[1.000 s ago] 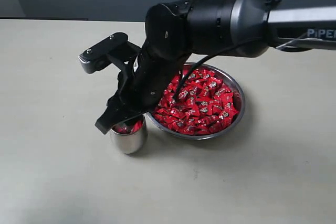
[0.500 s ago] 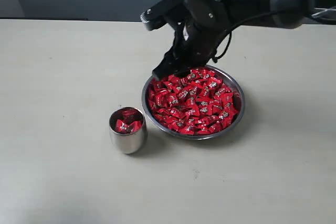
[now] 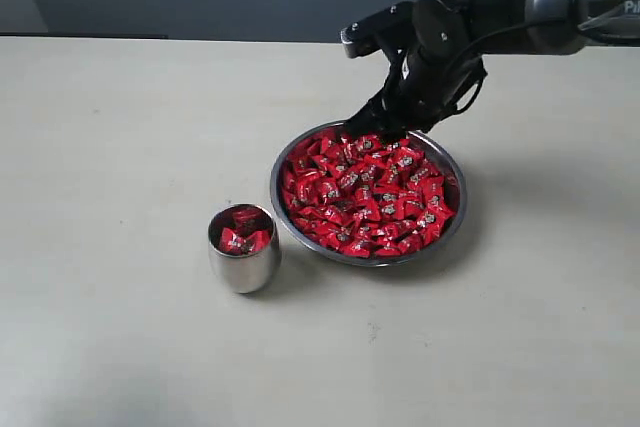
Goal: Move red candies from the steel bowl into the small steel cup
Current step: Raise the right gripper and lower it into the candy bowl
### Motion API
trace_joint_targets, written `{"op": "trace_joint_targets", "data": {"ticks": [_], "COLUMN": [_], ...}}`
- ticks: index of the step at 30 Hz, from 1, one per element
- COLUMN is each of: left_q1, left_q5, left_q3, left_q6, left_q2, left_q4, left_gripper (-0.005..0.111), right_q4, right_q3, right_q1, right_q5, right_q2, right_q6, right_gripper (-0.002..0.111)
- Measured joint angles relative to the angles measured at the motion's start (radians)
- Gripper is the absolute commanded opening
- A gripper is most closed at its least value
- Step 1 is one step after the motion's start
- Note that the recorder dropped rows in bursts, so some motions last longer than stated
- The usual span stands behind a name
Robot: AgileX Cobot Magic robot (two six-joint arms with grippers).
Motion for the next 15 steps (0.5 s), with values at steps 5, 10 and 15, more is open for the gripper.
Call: {"op": "trace_joint_targets", "data": {"ticks": [5, 10, 15], "left_q1": [0.000, 0.000, 0.000], "left_q5": [0.000, 0.000, 0.000], "left_q3": [0.000, 0.000, 0.000], "left_q6": [0.000, 0.000, 0.000], "left_q2": [0.000, 0.000, 0.000], "left_q4": [0.000, 0.000, 0.000], "left_gripper": [0.000, 0.000, 0.000], "right_q4": [0.026, 0.062, 0.089], "right_q3": [0.000, 0.000, 0.000], "right_q1": [0.000, 0.000, 0.000], "right_q5": [-0.014, -0.013, -0.013], "right_q2": [0.041, 0.066, 0.068], "right_q6": [0.000, 0.000, -0.016], "right_gripper": [0.047, 0.047, 0.047]}}
